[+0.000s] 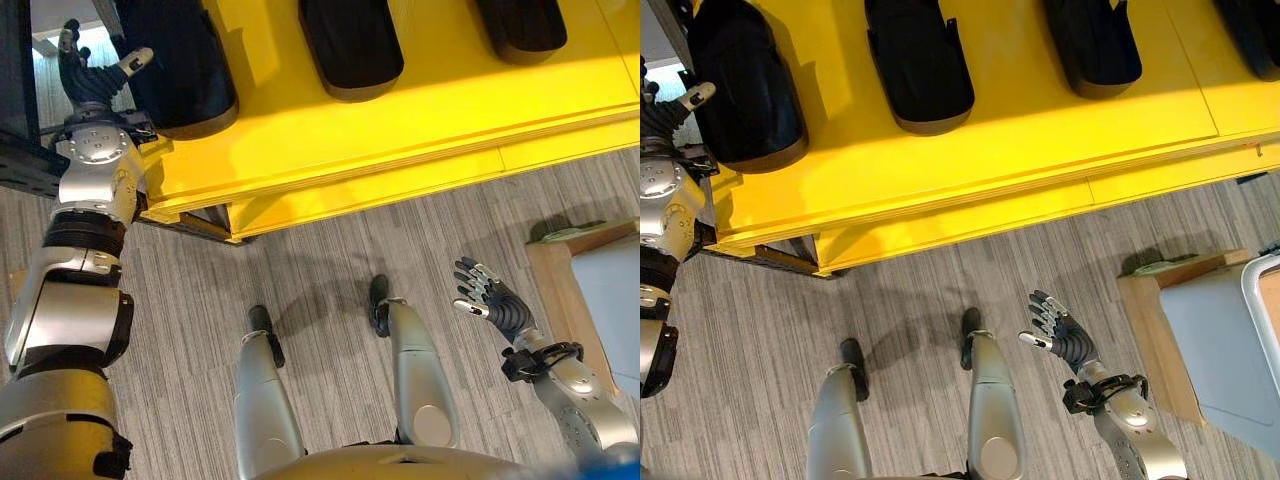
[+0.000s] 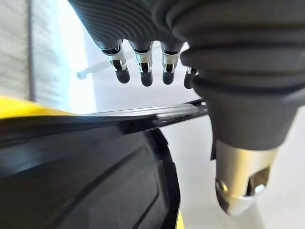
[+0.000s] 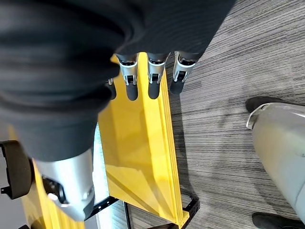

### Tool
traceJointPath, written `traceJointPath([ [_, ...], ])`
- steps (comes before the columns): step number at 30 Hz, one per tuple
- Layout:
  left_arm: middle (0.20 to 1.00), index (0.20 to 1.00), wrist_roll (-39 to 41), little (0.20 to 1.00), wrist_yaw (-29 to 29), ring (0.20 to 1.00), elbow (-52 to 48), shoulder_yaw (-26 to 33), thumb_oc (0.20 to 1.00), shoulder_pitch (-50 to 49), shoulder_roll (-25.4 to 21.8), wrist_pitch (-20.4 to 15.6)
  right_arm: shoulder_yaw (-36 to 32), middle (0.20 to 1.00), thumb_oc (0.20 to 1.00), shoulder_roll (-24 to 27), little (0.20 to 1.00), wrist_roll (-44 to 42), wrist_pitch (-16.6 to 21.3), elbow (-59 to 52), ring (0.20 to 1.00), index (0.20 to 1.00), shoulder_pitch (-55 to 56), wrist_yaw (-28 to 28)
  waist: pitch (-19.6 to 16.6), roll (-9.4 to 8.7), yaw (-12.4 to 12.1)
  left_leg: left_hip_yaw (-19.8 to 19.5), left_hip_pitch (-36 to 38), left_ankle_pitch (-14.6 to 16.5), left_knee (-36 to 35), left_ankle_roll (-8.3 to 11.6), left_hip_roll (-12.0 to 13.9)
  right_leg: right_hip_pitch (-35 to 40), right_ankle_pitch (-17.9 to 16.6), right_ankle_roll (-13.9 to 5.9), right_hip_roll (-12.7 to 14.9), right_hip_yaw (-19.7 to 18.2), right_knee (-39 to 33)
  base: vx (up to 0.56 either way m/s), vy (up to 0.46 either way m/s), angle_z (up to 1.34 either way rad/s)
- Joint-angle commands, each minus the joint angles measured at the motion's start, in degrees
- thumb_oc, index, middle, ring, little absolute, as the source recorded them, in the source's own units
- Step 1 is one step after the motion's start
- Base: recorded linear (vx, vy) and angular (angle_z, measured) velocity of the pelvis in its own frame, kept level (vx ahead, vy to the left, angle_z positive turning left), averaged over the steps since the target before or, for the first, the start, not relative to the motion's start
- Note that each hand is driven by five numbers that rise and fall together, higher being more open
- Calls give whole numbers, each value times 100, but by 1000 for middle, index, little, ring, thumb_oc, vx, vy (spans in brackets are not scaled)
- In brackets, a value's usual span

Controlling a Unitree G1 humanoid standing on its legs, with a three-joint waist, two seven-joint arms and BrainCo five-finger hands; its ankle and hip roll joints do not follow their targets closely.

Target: Move parts from the plastic box to the shelf.

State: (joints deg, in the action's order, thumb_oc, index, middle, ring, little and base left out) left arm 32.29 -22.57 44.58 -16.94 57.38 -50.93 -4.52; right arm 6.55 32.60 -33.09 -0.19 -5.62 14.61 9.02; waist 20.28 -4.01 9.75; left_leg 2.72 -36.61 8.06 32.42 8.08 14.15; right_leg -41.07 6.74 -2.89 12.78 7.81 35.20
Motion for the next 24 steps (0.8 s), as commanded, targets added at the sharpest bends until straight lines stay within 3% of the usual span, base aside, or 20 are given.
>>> traceJointPath([
  [1,1000,1000,-610,1000,-34,1000,-130,263,1000,302,-1088,-229,-309,1000,1000,192,1000,-233,165,-211,1000,1000,387,116,-401,111,-116,-86,1,-4,-99,55,104,778,191,-683,461,-159,-344,-3,-12,4],
  [4,1000,1000,-1641,1000,-138,1000,-437,-46,1000,569,-1556,-47,-398,1000,1000,225,1000,-221,155,-188,1000,1000,413,193,-389,156,-154,-82,126,-3,-119,55,118,915,212,-689,457,-154,-360,0,-3,1],
  [9,1000,1000,-1802,1000,-169,1000,-541,-33,1000,568,-1663,-57,-428,1000,1000,228,1000,-245,130,-198,1000,1000,459,226,-384,171,-166,-68,171,-1,-123,61,120,953,217,-693,466,-154,-361,0,0,0],
  [15,1000,1000,-2104,1000,-217,1000,-1227,421,1000,-4,-1813,-134,-504,1000,1000,207,1000,-195,152,-229,1000,1000,546,279,-388,201,-204,-71,292,1,-163,69,124,1068,237,-691,459,-154,-393,0,0,0],
  [24,1000,1000,-2172,1000,19,1000,-2691,1262,1000,-1406,-1648,-444,-596,1000,1000,60,1000,-99,194,-184,1000,1000,635,290,-410,235,-269,-85,450,-1,-233,76,133,1239,258,-677,440,-140,-458,3,-1,1],
])
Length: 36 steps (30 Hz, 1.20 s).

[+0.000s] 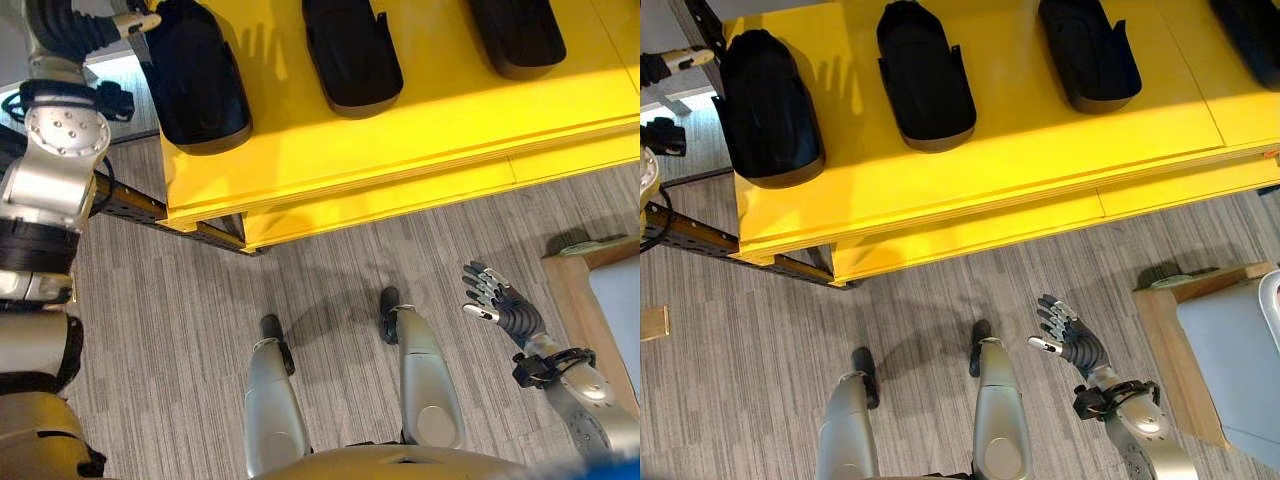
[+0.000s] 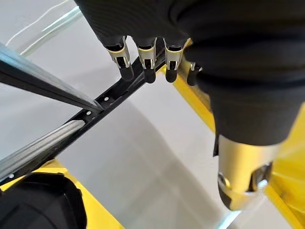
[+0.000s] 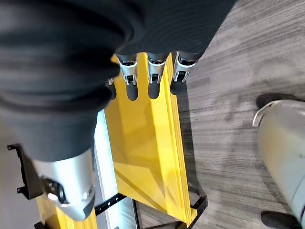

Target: Move parts from the plastic box to the shelf.

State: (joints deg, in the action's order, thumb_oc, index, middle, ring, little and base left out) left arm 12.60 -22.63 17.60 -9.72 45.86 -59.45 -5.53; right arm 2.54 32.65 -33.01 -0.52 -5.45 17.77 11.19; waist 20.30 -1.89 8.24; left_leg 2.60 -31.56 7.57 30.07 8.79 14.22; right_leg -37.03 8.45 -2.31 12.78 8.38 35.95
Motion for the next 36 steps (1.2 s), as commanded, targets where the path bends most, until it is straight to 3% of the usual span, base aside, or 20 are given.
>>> traceJointPath([
  [1,1000,1000,-231,1000,60,1000,-103,622,1000,-421,-777,-348,-205,1000,1000,40,1000,-93,234,-183,1000,1000,325,76,-412,21,-124,-71,-40,46,-6,7,127,852,87,-732,438,-197,-537,0,0,0],
  [6,1000,1000,-155,1000,177,1000,-973,1052,1000,-1291,-249,-583,-202,1000,1000,-20,1000,-60,301,-128,1000,1000,311,26,-387,25,-131,-77,-27,59,8,-7,130,866,104,-711,436,-180,-513,0,0,0],
  [11,1000,1000,-771,1000,199,1000,-1726,1167,1000,-1837,389,-617,-218,1000,1000,-53,1000,-15,383,-177,1000,1000,331,1,-335,-32,-131,-81,-57,82,49,-14,116,850,114,-687,446,-170,-466,3,-1,5],
  [14,1000,1000,-1420,1000,146,1000,-2164,1236,1000,-2228,757,-565,-244,1000,1000,-75,1000,-7,439,-212,1000,1000,318,-71,-307,-60,-141,-72,-58,102,47,-17,114,827,104,-679,447,-170,-468,-30,3,1],
  [15,1000,1000,-2346,1000,-53,1000,-2447,1316,1000,-2449,823,-491,-262,1000,1000,-101,1000,1,517,-249,1000,1000,327,-107,-255,-88,-155,-54,-114,-34,22,-66,108,768,-26,-636,448,-156,-508,1,-2,5],
  [16,1000,1000,-2706,1000,-93,1000,-2590,1332,1000,-2630,862,-463,-276,1000,1000,-80,1000,5,538,-267,1000,1000,310,-145,-277,-91,-153,-66,-50,111,33,-31,124,815,99,-673,437,-176,-480,-89,4,5],
  [19,1000,1000,-3057,1000,39,1000,-3009,1422,1000,-3248,1121,-526,-368,1000,1000,-79,1000,5,638,-341,1000,1000,303,-245,-197,-116,-186,-22,-85,-26,-11,-76,124,755,-32,-628,434,-196,-533,-2,12,-4],
  [24,1000,1000,-3183,1000,74,1000,-3120,1236,1000,-3464,1470,-539,-365,1000,1000,-40,1000,76,708,-412,1000,1000,269,-339,-171,-125,-195,-40,-40,118,33,-60,128,778,97,-649,427,-224,-478,33,-1,-2],
  [26,1000,1000,-3303,1000,108,1000,-3134,1081,1000,-3500,1553,-531,-349,1000,1000,-24,1000,99,732,-431,1000,1000,257,-372,-118,-146,-202,-21,-121,-29,33,-104,113,736,-26,-610,446,-191,-498,-85,-2,0],
  [29,1000,1000,-3428,1000,244,1000,-3150,831,1000,-3568,1603,-554,-353,1000,1000,1,1000,143,779,-481,1000,1000,243,-408,-90,-161,-202,-25,-137,-33,36,-116,98,725,-34,-605,448,-196,-479,1,-1,1],
  [30,1000,1000,-3427,1000,245,1000,-3145,826,1000,-3565,1604,-554,-355,1000,1000,0,1000,144,776,-480,1000,1000,246,-408,-121,-153,-203,-40,-80,100,45,-82,108,771,84,-641,439,-210,-451,0,0,0],
  [33,1000,1000,-3593,1000,390,1000,-3063,410,1000,-3445,1685,-530,-299,1000,1000,24,1000,197,814,-502,1000,1000,211,-451,-66,-180,-194,-37,-161,-29,42,-132,80,697,-43,-606,444,-192,-471,-4,-11,1],
  [34,1000,1000,-3607,1000,408,1000,-3043,351,1000,-3425,1707,-526,-301,1000,1000,20,1000,212,817,-506,1000,1000,205,-464,-94,-173,-193,-54,-113,102,51,-102,89,736,76,-643,440,-207,-440,-7,-5,4],
  [36,1000,1000,-3612,1000,470,1000,-2927,183,1000,-3363,1781,-523,-293,1000,1000,24,1000,213,833,-536,1000,1000,211,-487,-54,-185,-186,-44,-179,-26,59,-142,76,677,-34,-605,445,-206,-446,-43,-2,3],
])
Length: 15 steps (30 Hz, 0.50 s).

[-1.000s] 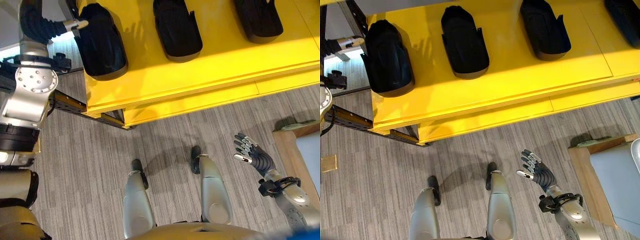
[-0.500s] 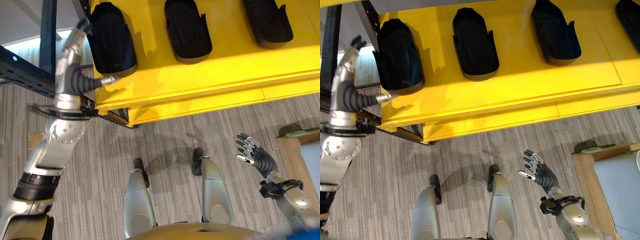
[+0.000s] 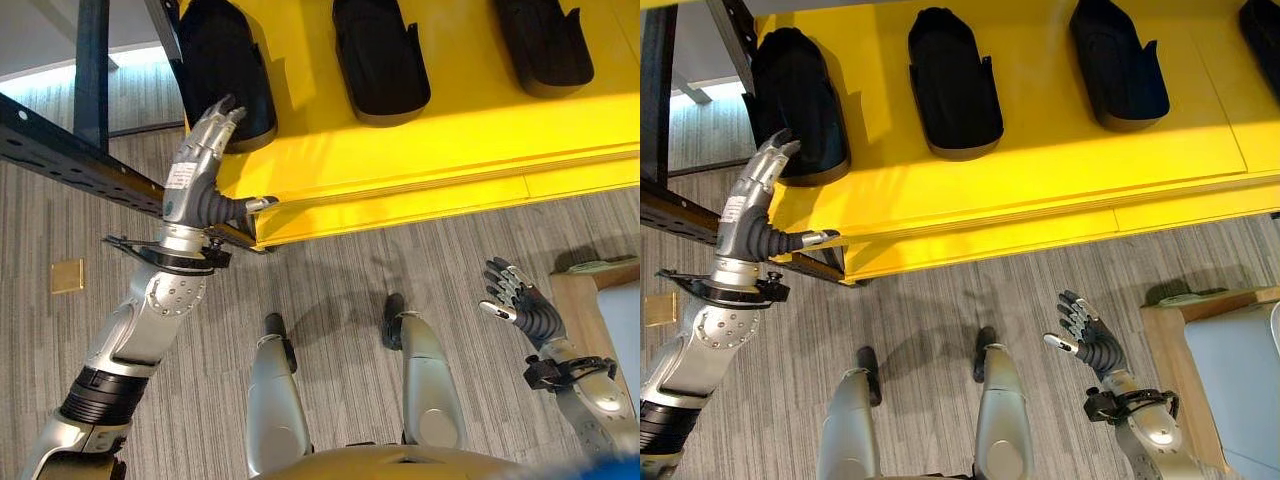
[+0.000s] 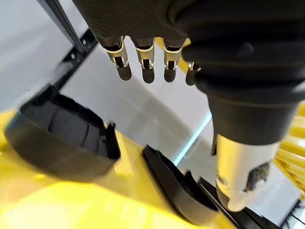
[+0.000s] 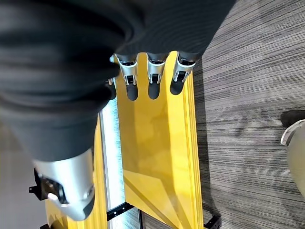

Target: Move parts from the plastic box to the shelf.

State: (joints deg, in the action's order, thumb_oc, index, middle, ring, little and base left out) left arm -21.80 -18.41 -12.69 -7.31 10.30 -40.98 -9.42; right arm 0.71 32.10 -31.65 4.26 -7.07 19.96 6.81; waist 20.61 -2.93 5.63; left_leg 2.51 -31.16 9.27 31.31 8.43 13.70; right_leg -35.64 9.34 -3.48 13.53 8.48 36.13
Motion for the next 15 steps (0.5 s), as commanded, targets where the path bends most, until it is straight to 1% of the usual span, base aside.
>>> traceJointPath([
  [1,1000,1000,-243,1000,48,1000,169,-152,1000,260,-60,-107,-96,1000,1000,85,1000,87,362,-373,1000,1000,-17,-53,-85,-82,80,-37,-231,-208,-69,-109,127,524,-133,-490,371,-214,-471,0,0,0],
  [7,1000,1000,-374,1000,175,1000,704,-662,1000,578,147,25,-79,1000,1000,60,1000,134,384,-379,1000,1000,-51,-139,-49,-97,117,-40,-260,-192,-31,-125,119,467,-106,-486,356,-234,-400,0,0,0],
  [15,1000,1000,-545,1000,195,1000,1029,-744,1000,507,181,109,-87,1000,1000,49,1000,124,400,-386,1000,1000,-62,-180,-6,-94,106,-43,-294,-181,11,-133,111,421,-93,-475,354,-251,-356,1,0,0],
])
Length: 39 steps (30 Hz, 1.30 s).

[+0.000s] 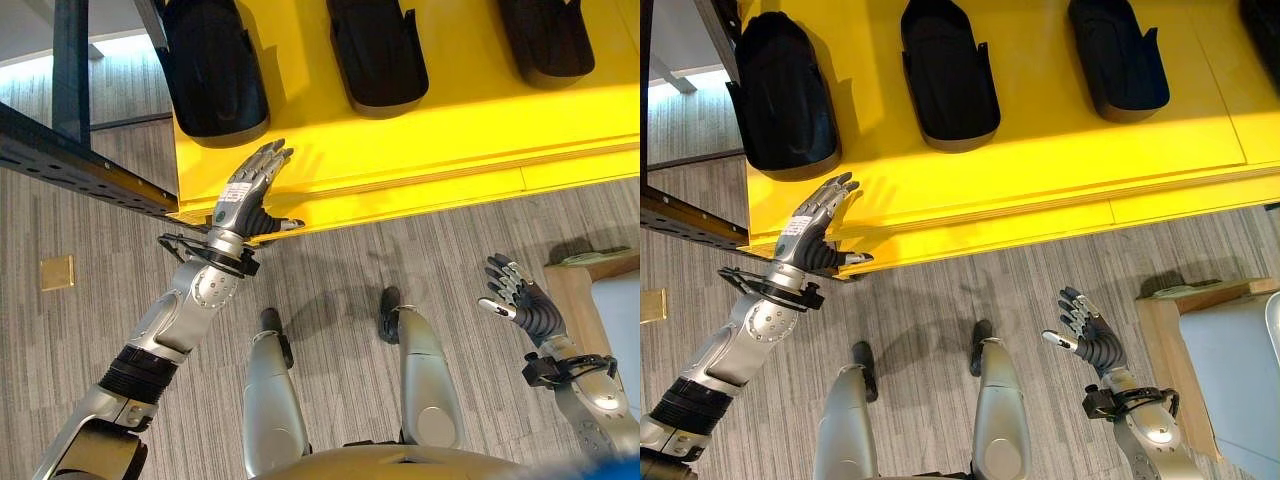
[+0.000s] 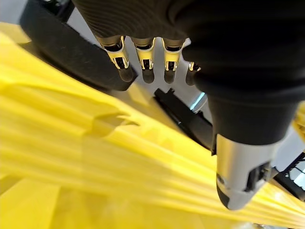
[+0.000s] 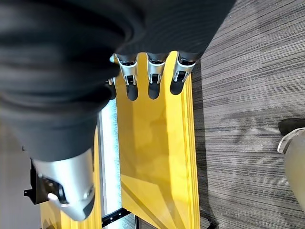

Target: Move parts from the plastic box to the shelf.

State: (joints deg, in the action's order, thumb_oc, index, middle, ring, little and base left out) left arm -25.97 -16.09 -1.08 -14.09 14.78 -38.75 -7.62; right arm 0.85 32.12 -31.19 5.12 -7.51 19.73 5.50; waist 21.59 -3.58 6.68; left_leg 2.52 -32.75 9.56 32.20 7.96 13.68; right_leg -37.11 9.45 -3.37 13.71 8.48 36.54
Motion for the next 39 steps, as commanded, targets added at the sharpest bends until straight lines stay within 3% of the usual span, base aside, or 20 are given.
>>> traceJointPath([
  [1,1000,1000,-119,1000,-31,1000,-115,-65,1000,39,-31,-66,-96,1000,1000,44,1000,72,312,-345,1000,1000,-51,-45,-99,-28,-2,-45,-140,-209,-68,-87,114,564,-101,-484,335,-255,-390,0,0,0],
  [3,1000,1000,-104,1000,-47,1000,-6,-6,1000,-37,-3,-23,-83,1000,1000,33,1000,69,305,-338,1000,1000,-61,-51,-117,-16,-13,-59,-92,-56,-30,-54,121,598,35,-516,331,-270,-332,102,-2,1],
  [6,1000,1000,-114,1000,-97,1000,54,100,1000,-112,4,20,-83,1000,1000,32,1000,91,302,-343,1000,1000,-71,-57,-94,-23,-19,-53,-180,-183,-6,-91,110,538,-82,-479,336,-269,-350,12,5,-2],
  [7,1000,1000,-101,1000,-141,1000,181,146,1000,-127,34,66,-80,1000,1000,28,1000,98,295,-338,1000,1000,-72,-62,-122,-17,-22,-69,-129,-43,15,-58,121,577,45,-511,330,-285,-302,0,0,0],
  [15,1000,1000,-133,1000,-339,1000,536,419,1000,-147,101,270,-93,1000,1000,23,1000,107,258,-298,1000,1000,-137,-95,-121,-33,-36,-60,-161,-9,74,-53,133,538,78,-503,339,-281,-233,14,-1,0],
  [39,1000,1000,116,1000,-511,1000,1699,352,1000,534,471,776,-58,1000,1000,50,1000,68,52,-307,1000,1000,-173,-61,-124,-72,59,-79,-379,59,317,-55,156,271,166,-462,328,-347,69,2,5,-1],
])
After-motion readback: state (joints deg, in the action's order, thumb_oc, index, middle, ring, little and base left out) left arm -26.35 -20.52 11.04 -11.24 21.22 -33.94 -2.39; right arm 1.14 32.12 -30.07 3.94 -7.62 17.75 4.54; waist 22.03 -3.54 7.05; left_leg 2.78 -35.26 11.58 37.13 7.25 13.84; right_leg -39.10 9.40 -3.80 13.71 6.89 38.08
